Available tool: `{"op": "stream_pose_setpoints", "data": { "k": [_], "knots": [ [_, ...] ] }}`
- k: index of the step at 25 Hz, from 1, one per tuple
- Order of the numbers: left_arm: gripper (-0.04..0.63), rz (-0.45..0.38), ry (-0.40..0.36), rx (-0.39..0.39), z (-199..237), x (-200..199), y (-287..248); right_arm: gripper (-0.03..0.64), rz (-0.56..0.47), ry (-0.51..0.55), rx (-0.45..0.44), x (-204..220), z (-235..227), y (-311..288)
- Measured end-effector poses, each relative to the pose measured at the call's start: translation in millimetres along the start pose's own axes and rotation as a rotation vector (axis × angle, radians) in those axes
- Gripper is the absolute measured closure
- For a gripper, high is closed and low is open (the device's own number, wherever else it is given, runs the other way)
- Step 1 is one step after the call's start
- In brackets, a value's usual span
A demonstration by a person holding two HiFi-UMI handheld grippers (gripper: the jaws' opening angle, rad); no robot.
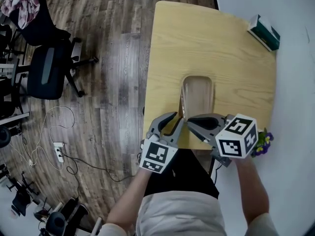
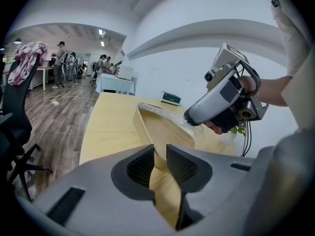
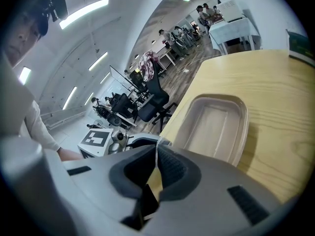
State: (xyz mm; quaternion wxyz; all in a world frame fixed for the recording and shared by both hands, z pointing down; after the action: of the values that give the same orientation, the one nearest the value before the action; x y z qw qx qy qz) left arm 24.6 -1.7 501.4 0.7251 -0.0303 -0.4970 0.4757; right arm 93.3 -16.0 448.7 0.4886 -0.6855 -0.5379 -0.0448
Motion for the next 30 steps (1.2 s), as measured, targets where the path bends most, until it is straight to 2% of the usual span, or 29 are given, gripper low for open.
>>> {"op": "stream_pose_setpoints", "data": {
  "k": [20, 30],
  "knots": [
    [0.543, 0.040, 0.047, -0.044, -3, -4, 0, 0.598, -0.013, 0.035, 0.058, -13, 4, 30],
    [0.544, 0.060, 0.046, -0.057, -1, 0, 6, 0.598, -0.010, 0.093, 0.091, -23, 11, 45]
  ]
}}
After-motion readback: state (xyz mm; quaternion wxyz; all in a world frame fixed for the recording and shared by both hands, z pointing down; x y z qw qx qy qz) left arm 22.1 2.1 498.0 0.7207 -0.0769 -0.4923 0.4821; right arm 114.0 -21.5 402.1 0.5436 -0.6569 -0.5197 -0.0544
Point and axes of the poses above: the fingertips, and each gripper's own axes: y backward along the fingers, z to its left, x out of its underside, the point moved 4 cm from there along y, backward along the fingers, and after that the axes turned 15 degrees about y, right-handed, at the moved point
